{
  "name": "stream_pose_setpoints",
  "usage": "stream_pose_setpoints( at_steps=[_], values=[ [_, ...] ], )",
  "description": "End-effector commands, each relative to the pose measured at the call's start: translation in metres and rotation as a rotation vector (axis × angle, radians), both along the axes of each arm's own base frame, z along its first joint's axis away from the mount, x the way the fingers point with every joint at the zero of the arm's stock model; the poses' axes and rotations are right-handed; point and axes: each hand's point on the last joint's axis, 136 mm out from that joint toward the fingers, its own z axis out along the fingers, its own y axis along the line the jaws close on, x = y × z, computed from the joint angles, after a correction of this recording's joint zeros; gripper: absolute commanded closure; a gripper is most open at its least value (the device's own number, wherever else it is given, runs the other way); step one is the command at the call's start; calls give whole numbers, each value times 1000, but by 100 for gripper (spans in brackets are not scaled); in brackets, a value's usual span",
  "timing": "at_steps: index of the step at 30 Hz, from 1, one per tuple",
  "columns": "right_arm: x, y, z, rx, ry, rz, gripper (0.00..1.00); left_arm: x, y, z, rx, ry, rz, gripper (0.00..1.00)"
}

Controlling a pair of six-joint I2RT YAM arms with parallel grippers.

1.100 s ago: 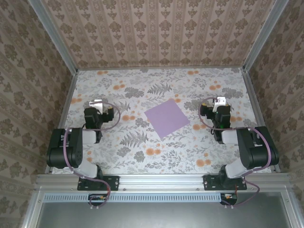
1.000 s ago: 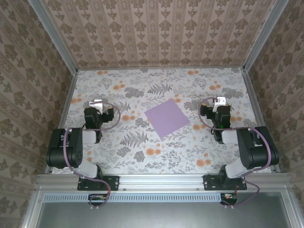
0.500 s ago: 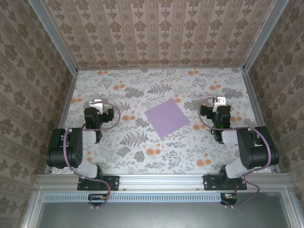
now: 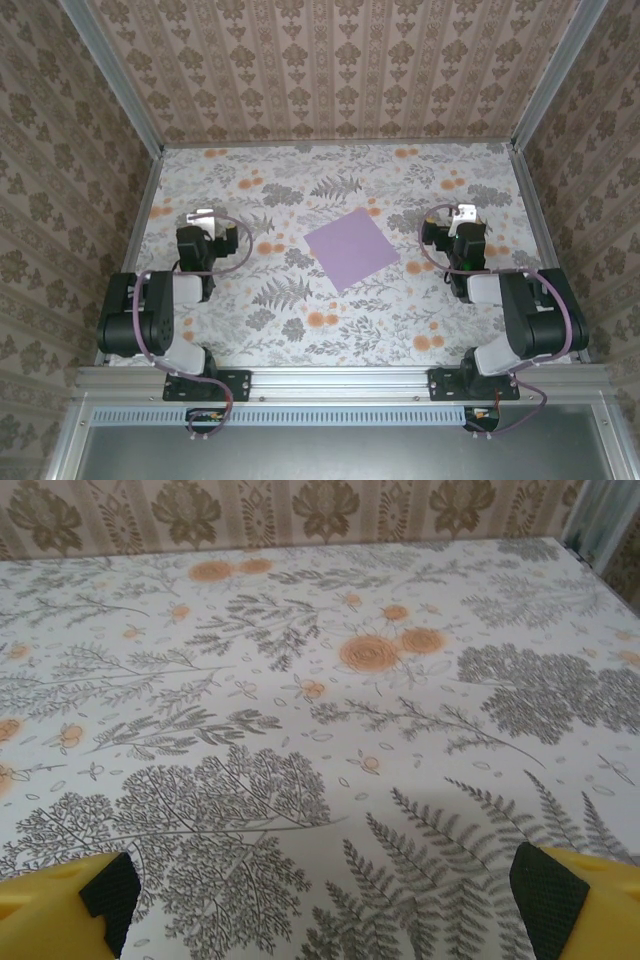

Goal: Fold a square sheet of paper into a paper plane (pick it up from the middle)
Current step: Move the square sheet of paper to the center of the table.

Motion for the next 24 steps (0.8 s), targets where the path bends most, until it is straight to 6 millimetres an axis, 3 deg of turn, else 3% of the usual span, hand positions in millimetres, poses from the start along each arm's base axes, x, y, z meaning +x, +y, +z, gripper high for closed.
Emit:
stream_pose_setpoints(
  at_steps=[1,6,10,17,21,24],
  values=[
    [-1,-11,37,7,-35,-69,0,-5,19,30,-9,-69,102,0],
    [-12,-20,68,140,64,-232,0,-16,27,65,-56,-57,174,0],
    [-14,3,81,237,172,-186,0,-30,30,95,-184,-9,273,0],
    [-16,90,85,415,319,79,0,-56,13,125,-348,97,261,0],
    [-29,152,61,510,473,219,0,-66,-3,135,-391,113,176,0],
    [-38,185,33,546,594,233,0,-68,-13,141,-390,103,107,0]
  ],
)
